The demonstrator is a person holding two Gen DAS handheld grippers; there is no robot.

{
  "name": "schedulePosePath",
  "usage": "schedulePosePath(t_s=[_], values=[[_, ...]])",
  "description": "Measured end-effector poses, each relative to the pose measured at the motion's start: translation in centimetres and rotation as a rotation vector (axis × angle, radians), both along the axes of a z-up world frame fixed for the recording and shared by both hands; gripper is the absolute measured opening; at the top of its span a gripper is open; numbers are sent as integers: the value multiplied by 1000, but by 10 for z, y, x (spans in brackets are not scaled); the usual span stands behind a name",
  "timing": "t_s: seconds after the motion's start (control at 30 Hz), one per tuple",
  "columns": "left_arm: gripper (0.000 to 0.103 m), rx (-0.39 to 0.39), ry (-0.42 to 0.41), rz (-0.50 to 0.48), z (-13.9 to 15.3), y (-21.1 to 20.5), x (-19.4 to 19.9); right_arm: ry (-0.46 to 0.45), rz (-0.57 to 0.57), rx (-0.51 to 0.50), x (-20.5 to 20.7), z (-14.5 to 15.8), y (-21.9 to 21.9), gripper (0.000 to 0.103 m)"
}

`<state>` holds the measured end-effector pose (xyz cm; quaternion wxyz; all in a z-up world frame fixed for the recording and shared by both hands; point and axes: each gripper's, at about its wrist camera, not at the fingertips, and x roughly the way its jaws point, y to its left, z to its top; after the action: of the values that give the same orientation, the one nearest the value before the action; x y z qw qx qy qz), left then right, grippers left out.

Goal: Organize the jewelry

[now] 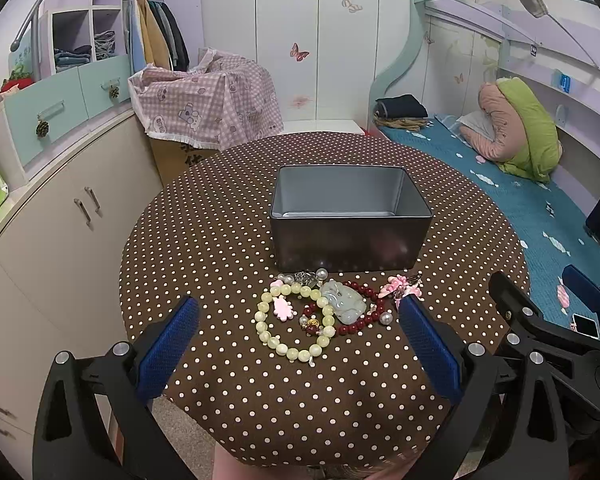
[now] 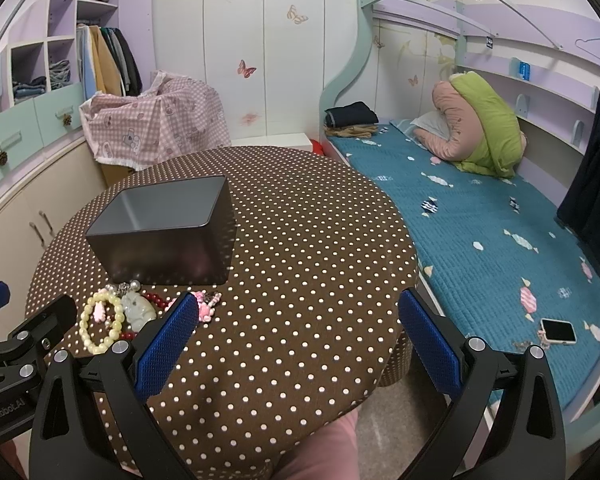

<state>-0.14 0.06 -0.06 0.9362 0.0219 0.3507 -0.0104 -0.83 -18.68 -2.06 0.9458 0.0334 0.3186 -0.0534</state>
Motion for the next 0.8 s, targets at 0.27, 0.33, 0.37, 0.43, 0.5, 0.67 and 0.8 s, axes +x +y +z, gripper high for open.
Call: schedulePosePath(t_s=[0.27,0.33,0.37,0.43,0.5,0.67,0.8], values=[[96,-2,-3,-4,-2,-1,0,0,0,1,0,0,0,97],[96,-12,0,-15,-6,0,2,0,-3,1,0,0,-1,97],[96,-14,3,-19,-7,-1,2,0,-5,0,0,0,-1,97],[96,-8,5,-23,-8,-2,4,-2,-13,-2,0,0,-1,97],[96,-13,11,-27,-9,-3,4,-1,-13,-2,-1,-1,-1,97],[96,-18,31,-44,-11,-3,8,-1,-15,-5,-3,-3,-1,97],[96,-19,21,-49,-11,-4,8,0,-10,11,-1,-1,-2,97]])
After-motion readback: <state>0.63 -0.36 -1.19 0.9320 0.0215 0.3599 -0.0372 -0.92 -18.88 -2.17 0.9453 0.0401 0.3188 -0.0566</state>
